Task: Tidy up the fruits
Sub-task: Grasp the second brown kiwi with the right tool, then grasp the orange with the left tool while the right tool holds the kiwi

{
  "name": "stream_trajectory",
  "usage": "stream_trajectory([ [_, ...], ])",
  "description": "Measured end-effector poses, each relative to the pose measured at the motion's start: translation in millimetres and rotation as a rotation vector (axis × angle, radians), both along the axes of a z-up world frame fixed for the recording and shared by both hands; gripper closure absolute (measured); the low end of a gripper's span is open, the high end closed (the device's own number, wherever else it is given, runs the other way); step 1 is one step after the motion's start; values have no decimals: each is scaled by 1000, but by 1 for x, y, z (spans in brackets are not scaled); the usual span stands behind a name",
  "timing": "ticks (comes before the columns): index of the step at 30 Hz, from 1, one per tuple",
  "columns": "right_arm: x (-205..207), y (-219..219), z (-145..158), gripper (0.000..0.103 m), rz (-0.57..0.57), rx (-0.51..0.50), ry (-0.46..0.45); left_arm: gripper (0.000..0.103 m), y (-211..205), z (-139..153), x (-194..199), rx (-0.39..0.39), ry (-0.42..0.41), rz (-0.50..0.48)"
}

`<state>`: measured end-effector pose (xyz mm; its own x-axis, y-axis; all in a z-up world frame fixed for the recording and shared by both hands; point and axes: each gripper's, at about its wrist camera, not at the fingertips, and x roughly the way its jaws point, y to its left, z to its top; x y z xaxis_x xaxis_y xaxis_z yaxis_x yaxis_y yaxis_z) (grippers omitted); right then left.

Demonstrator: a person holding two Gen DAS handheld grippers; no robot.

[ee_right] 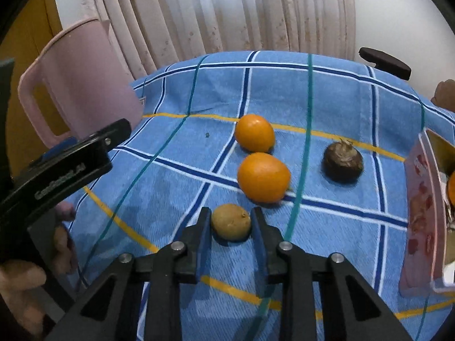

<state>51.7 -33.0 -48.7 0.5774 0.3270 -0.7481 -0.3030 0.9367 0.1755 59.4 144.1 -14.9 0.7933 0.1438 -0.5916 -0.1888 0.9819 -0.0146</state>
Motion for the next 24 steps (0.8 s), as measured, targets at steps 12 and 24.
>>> stream_trajectory([
  [12,-50,-89,49,73,-203,-1,-282,0,-70,3,-9,-71,-4,-350],
  [24,-49,-118,57,73,-233,-9,-302,55,-142,-28,43,-40,245,-411],
])
